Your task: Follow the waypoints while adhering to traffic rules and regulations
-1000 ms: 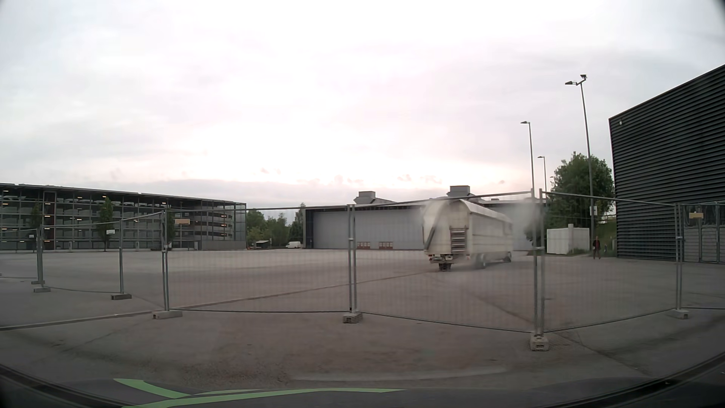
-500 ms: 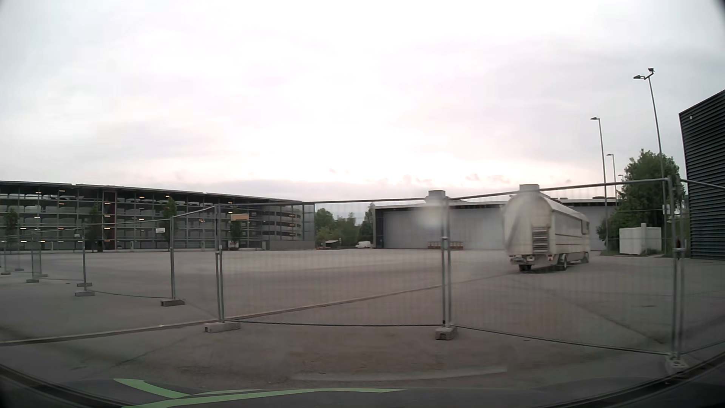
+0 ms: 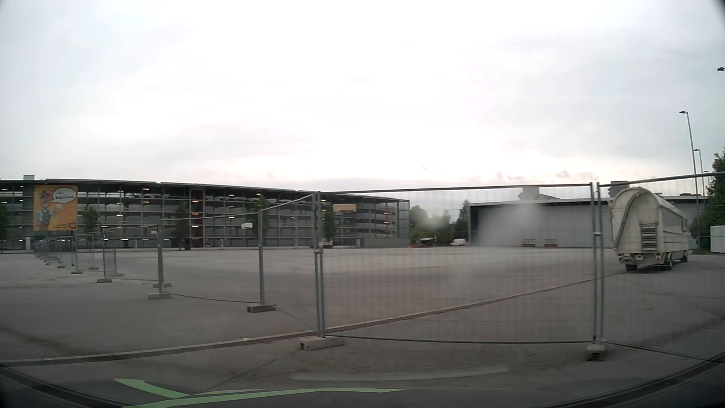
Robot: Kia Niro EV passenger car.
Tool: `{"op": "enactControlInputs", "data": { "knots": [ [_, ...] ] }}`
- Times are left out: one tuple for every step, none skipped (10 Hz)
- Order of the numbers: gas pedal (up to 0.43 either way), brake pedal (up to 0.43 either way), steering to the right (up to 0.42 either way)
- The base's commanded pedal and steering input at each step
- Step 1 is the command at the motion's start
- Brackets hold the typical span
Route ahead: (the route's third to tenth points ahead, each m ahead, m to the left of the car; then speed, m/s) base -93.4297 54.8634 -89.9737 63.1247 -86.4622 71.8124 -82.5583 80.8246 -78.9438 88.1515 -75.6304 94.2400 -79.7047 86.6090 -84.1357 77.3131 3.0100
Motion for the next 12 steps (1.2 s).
{"op": "enactControlInputs", "data": {
  "knots": [
    [0.028,0.000,-0.663],
    [0.028,0.000,-0.668],
    [0.028,0.000,-0.671],
    [0.028,0.000,-0.672],
    [0.028,0.000,-0.672],
    [0.028,0.000,-0.672],
    [0.028,0.000,-0.670],
    [0.028,0.000,-0.669],
    [0.028,0.000,-0.667],
    [0.028,0.000,-0.666],
    [0.028,0.000,-0.665],
    [0.028,0.000,-0.662]
  ]
}}
